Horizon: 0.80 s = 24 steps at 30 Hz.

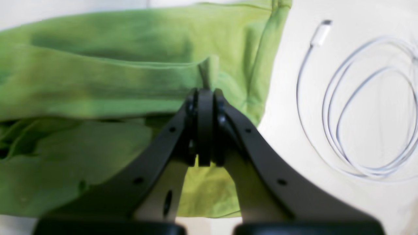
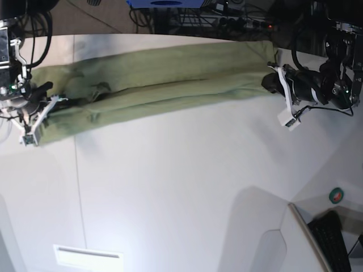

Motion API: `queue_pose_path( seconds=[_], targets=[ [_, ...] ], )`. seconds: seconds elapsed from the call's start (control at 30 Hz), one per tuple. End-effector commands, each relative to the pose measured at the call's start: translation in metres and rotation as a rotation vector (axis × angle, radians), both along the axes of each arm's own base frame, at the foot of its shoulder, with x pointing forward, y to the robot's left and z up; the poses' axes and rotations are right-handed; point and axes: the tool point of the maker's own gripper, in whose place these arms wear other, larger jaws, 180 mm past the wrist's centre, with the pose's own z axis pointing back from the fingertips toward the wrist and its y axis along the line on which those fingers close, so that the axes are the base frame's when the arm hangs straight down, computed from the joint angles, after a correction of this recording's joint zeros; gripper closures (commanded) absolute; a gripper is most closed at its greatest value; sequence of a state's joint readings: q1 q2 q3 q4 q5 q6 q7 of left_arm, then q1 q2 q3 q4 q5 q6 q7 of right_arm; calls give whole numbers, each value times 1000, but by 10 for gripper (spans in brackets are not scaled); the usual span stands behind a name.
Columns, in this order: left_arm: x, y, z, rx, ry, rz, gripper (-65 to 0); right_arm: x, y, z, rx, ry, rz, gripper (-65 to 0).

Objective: Layout the t-shirt on the table in an organized manner, then fold the t-shirt properly
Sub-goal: 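Lift the strip ends with both grippers and pull them away from the robot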

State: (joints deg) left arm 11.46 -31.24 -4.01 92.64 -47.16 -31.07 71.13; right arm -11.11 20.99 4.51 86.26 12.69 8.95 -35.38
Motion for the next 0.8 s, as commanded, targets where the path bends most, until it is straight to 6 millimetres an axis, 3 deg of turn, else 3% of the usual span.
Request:
queue_pose_path(
  seconds=[0.0, 0.37, 0.77],
  targets=[
    [4, -1, 6, 0, -18, -19, 0, 12, -8, 11, -18, -44, -3, 0],
    [-13, -20, -7, -11, 40, -90, 0, 11, -20, 1, -33, -11, -23, 0],
    [-18, 0, -20, 87, 67, -91, 0, 5, -26, -1, -51, 12, -18, 0]
  ],
)
